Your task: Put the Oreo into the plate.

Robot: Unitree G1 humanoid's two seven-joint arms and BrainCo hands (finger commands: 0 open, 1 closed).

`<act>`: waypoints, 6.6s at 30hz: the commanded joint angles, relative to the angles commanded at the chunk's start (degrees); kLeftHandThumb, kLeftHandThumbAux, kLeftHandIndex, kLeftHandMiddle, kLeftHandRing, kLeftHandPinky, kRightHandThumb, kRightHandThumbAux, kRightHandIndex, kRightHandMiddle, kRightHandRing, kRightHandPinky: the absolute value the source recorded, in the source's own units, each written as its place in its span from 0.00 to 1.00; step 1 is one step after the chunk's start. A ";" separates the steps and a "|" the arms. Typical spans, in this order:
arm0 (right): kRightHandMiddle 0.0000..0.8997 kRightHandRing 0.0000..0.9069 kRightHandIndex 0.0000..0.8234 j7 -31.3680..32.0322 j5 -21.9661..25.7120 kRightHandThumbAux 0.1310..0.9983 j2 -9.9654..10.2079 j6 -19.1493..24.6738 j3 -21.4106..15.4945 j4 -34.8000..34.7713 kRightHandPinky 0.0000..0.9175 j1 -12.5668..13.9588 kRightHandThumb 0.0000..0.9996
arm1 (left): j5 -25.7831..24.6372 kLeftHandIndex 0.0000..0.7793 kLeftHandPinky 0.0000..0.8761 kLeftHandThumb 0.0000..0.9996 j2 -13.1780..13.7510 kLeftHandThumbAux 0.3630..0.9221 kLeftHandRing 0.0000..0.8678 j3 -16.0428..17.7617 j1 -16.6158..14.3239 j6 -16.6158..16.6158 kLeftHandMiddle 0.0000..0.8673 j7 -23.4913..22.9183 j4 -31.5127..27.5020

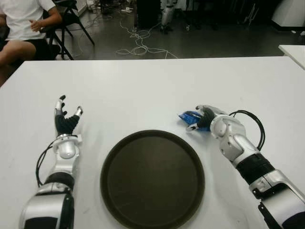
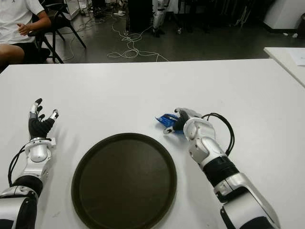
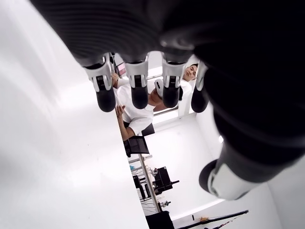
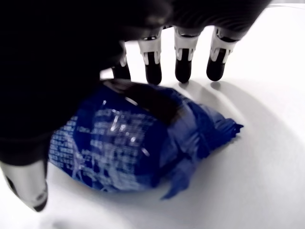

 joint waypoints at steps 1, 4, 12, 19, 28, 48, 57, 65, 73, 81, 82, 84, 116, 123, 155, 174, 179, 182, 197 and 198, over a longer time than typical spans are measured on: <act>0.15 0.11 0.14 -0.22 0.11 0.56 0.02 -0.12 -0.12 0.03 0.00 0.08 0.00 | -0.07 0.03 0.03 0.00 -0.02 0.69 0.04 0.05 0.00 0.02 0.05 -0.06 -0.01; 0.16 0.11 0.16 -0.57 0.32 0.56 0.03 -0.43 -0.28 0.20 0.01 0.17 0.00 | -0.29 0.04 0.03 0.00 -0.07 0.70 0.04 0.19 0.02 0.03 0.06 -0.24 -0.07; 0.18 0.15 0.20 -1.55 -0.73 0.56 -0.28 -0.83 0.61 1.06 0.05 -0.14 0.00 | -0.52 0.03 0.02 0.00 -0.03 0.70 0.04 0.34 0.03 0.07 0.06 -0.50 -0.01; 0.21 0.18 0.21 -2.25 -1.67 0.58 -0.61 -1.81 1.33 2.22 0.10 -0.53 0.00 | -0.35 0.04 0.02 0.00 0.03 0.69 0.04 0.24 0.03 0.16 0.05 -0.35 0.00; 0.23 0.22 0.22 -6.38 -2.55 0.62 -0.19 -3.04 1.18 4.01 0.15 -0.47 0.00 | 0.10 0.04 0.02 0.00 0.12 0.66 0.04 -0.05 0.06 0.35 0.05 0.13 -0.04; 0.51 0.53 0.46 -14.53 -0.84 0.77 1.93 -6.43 -1.38 10.98 0.53 -1.70 0.02 | -0.14 0.04 0.03 0.00 0.23 0.66 0.04 0.12 0.04 0.02 0.05 -0.40 0.32; 0.74 0.74 0.52 -17.70 -0.21 0.71 2.53 -9.03 -2.84 12.45 0.73 -1.45 0.60 | -0.09 0.03 0.02 0.00 0.25 0.67 0.03 0.07 0.02 0.04 0.04 -0.44 0.22; 0.80 0.80 0.52 -19.86 0.39 0.69 2.92 -10.58 -3.74 13.22 0.80 -1.37 0.68 | 0.13 0.04 0.03 0.00 0.34 0.66 0.04 -0.10 -0.04 0.26 0.06 -0.26 0.22; 0.84 0.83 0.53 -20.66 2.63 0.69 3.26 -12.29 -5.36 12.95 0.81 -1.00 0.69 | -0.36 0.04 0.01 0.00 0.15 0.68 0.03 0.27 -0.13 0.71 0.05 -0.35 0.21; 0.86 0.85 0.53 -21.65 5.11 0.69 3.94 -13.28 -7.28 12.52 0.84 -0.74 0.69 | -0.32 0.04 0.01 0.00 0.13 0.66 0.04 0.25 -0.15 0.69 0.05 -0.26 0.17; 0.86 0.86 0.53 -21.78 5.55 0.69 4.08 -13.39 -7.65 12.27 0.84 -0.63 0.69 | -0.36 0.04 0.01 0.00 0.13 0.66 0.04 0.27 -0.13 0.61 0.05 -0.33 0.13; 0.87 0.87 0.53 -22.14 6.29 0.68 4.30 -13.58 -8.29 11.78 0.85 -0.38 0.70 | -0.42 0.04 0.02 0.00 0.07 0.67 0.04 0.30 -0.11 0.47 0.05 -0.39 0.04; 0.90 0.90 0.53 -29.42 15.75 0.68 6.21 -26.54 -16.85 11.65 0.88 2.16 0.70 | -0.16 0.03 0.02 0.00 -0.35 0.67 0.03 0.04 -0.21 0.49 0.05 -0.05 0.13; 0.91 0.91 0.53 -32.21 17.89 0.68 6.00 -32.23 -19.35 13.06 0.90 1.44 0.70 | 0.42 0.03 0.03 0.00 -0.61 0.67 0.03 -0.44 -0.35 0.37 0.05 0.57 0.09; 0.90 0.89 0.53 -32.47 20.17 0.69 3.17 -33.46 -23.15 31.67 0.86 -20.37 0.70 | 0.77 0.03 0.02 0.00 -1.16 0.67 0.02 -0.46 -0.63 0.38 0.04 1.04 0.54; 0.86 0.85 0.53 -30.36 17.43 0.69 1.52 -31.90 -20.34 50.73 0.81 -39.24 0.69 | 0.19 0.03 0.02 0.00 -1.57 0.72 0.02 0.21 -0.24 0.06 0.04 0.24 0.36; 0.85 0.84 0.53 -29.77 16.34 0.70 1.38 -30.52 -19.30 51.68 0.79 -40.39 0.69 | -0.02 0.02 0.02 0.00 -1.66 0.71 0.02 0.39 -0.19 0.02 0.03 0.06 0.29; 0.84 0.83 0.53 -29.60 15.70 0.70 1.16 -29.81 -19.05 52.29 0.78 -40.60 0.69 | 0.10 0.02 0.02 0.00 -1.61 0.71 0.02 0.27 -0.14 0.16 0.03 0.23 0.28; 0.80 0.78 0.52 -29.25 8.27 0.70 -0.44 -25.22 -13.71 53.63 0.75 -42.31 0.69 | 0.25 0.03 0.01 0.00 -1.93 0.70 0.01 0.07 0.09 -0.01 0.03 0.56 -0.01; 0.80 0.77 0.52 -29.12 7.80 0.70 -0.69 -24.98 -13.42 53.72 0.75 -42.30 0.69 | 0.32 0.03 0.01 0.00 -1.93 0.70 0.01 0.04 0.09 0.04 0.03 0.69 -0.01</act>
